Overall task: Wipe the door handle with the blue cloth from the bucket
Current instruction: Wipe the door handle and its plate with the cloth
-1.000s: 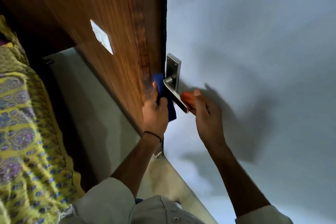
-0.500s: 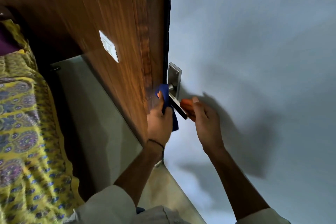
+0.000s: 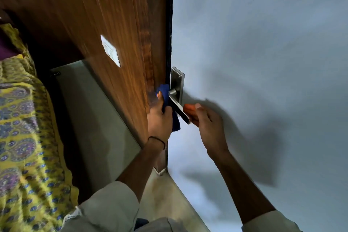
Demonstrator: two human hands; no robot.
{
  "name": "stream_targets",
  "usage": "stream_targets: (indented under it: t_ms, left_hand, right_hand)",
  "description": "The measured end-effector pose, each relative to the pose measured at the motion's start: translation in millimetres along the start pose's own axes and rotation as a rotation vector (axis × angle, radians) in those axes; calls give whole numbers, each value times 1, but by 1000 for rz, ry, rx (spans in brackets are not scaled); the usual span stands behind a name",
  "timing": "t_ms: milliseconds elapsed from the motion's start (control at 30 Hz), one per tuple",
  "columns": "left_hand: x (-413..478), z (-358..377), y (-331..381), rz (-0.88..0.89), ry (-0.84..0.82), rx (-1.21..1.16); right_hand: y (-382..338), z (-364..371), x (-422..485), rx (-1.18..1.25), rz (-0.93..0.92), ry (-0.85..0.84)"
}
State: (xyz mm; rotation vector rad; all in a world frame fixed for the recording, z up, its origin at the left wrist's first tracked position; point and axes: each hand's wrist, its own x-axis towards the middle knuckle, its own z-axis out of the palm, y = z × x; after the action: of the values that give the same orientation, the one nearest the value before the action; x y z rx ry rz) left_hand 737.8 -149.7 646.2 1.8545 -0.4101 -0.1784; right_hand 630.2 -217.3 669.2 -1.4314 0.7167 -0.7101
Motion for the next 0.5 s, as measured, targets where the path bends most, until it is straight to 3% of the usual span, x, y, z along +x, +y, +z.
stream_targets:
  t_ms: [233,367,500]
  left_hand:
    - [-94,5,-2,176,-140,9]
    - [-42,8,-3,62,-20,11]
    - [4,3,-4,-29,-7,-32]
  right_hand:
    - [5,-1,3,3,-42,-14]
    - [0,0,1,21,-14,-30]
    - [-3,-1,-2,9,15,-6]
